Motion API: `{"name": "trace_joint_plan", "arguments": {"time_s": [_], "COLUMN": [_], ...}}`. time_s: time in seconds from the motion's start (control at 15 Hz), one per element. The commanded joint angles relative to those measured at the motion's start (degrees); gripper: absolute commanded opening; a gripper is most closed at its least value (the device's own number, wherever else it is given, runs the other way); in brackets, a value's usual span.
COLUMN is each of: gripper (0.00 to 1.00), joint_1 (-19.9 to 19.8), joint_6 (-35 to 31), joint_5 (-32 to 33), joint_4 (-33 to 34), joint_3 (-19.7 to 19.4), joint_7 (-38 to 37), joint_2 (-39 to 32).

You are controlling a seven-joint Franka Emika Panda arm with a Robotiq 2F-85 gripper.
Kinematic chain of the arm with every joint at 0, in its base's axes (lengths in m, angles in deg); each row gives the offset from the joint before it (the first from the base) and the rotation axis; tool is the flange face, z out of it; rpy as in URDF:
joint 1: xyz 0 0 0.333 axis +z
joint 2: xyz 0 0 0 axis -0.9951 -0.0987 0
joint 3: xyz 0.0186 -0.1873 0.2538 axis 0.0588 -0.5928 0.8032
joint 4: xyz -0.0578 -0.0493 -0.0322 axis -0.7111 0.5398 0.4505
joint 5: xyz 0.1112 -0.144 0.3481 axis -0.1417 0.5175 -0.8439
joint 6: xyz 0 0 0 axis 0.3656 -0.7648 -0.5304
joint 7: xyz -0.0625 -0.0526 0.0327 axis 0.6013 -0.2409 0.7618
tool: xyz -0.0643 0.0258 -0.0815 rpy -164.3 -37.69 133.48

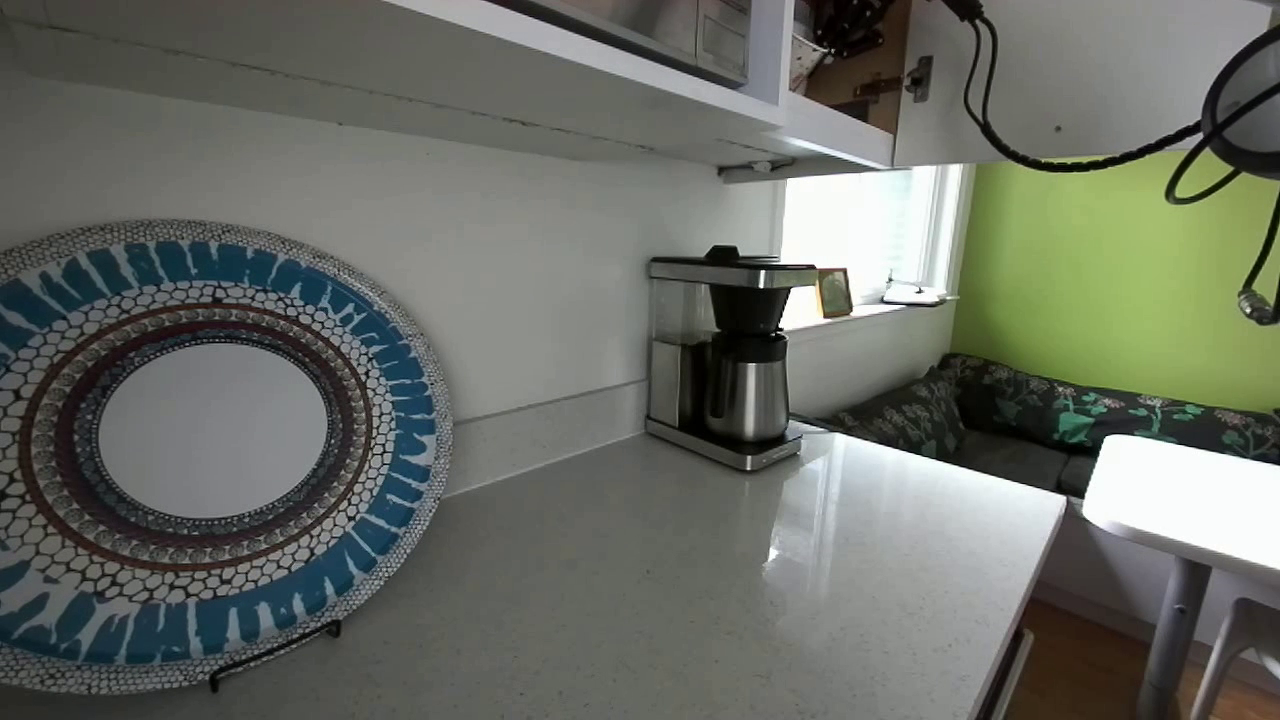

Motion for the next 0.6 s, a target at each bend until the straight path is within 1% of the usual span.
{"name": "trace_joint_plan", "arguments": {"time_s": [0.0,0.07,0.4,0.47,0.53], "gripper": [0.01,0.01,0.01,0.12,0.28], "joint_1": [-1.85,-4.13,-7.46,-7.93,-8.51], "joint_6": [6.67,9.13,16.89,17.79,18.54], "joint_5": [-2.87,-2.28,-2.16,-1.93,-1.95], "joint_4": [2.51,5.71,10.39,11.05,11.57], "joint_3": [0.39,3.02,4.66,4.86,5.09], "joint_7": [-4.53,-6.10,-10.29,-10.95,-11.42], "joint_2": [0.42,-0.95,-1.73,-1.99,-2.31]}}
